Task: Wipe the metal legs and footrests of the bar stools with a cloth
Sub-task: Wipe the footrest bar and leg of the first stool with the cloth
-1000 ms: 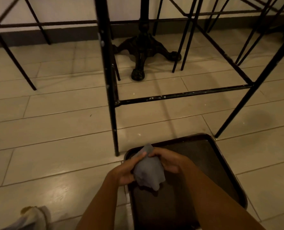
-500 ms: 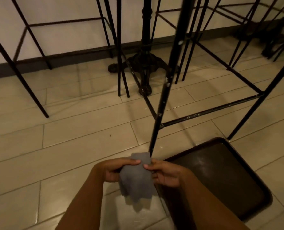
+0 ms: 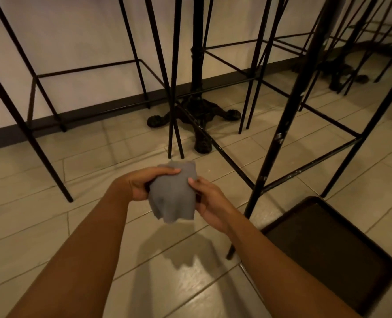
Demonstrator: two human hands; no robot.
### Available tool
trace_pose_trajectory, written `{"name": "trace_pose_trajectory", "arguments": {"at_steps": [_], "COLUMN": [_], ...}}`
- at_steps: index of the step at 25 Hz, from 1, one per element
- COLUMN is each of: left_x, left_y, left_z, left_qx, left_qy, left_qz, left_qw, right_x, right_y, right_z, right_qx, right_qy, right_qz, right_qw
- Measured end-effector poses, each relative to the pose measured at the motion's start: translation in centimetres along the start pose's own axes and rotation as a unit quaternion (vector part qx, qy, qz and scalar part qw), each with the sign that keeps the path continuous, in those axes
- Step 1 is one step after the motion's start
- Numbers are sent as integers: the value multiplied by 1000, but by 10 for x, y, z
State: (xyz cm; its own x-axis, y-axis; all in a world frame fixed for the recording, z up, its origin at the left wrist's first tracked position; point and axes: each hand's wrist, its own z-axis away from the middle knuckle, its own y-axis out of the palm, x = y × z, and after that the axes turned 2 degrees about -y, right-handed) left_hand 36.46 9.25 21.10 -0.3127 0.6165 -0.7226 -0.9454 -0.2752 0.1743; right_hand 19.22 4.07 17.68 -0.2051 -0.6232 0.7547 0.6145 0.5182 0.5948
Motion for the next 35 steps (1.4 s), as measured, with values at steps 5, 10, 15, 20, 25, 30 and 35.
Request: {"name": "trace_pose_trajectory", "arguments": {"at_steps": [5,10,15,20,25,30,35], "left_x": [-47,-86,-113,-138,-159,-169,-171], "left_y": [-12,-19,-39,-51,-52,-37,-33], "left_z": [-4,-28,-60,-100,-138,-158,-173], "left_qx": [-47,-66,-108,-228,-289,-251,-194], "left_qy": [70,110,122,203,242,258,205], "left_qz": [49,140,135,37,-89,-161,-175], "left_qw": [995,982,977,952,922,919,943], "right_x": [26,50,56,45,44,46,43], "right_y": [34,30,2,-23,-21,-23,-23], "right_z": [-39,-71,-80,-91,-96,-97,-96], "right_qx": [-193,-314,-344,-350,-343,-333,-346], "right_qy": [-148,-285,-299,-252,-259,-256,-267], "right_qz": [131,399,656,727,706,692,686], "right_qw": [961,813,602,534,563,587,582]}}
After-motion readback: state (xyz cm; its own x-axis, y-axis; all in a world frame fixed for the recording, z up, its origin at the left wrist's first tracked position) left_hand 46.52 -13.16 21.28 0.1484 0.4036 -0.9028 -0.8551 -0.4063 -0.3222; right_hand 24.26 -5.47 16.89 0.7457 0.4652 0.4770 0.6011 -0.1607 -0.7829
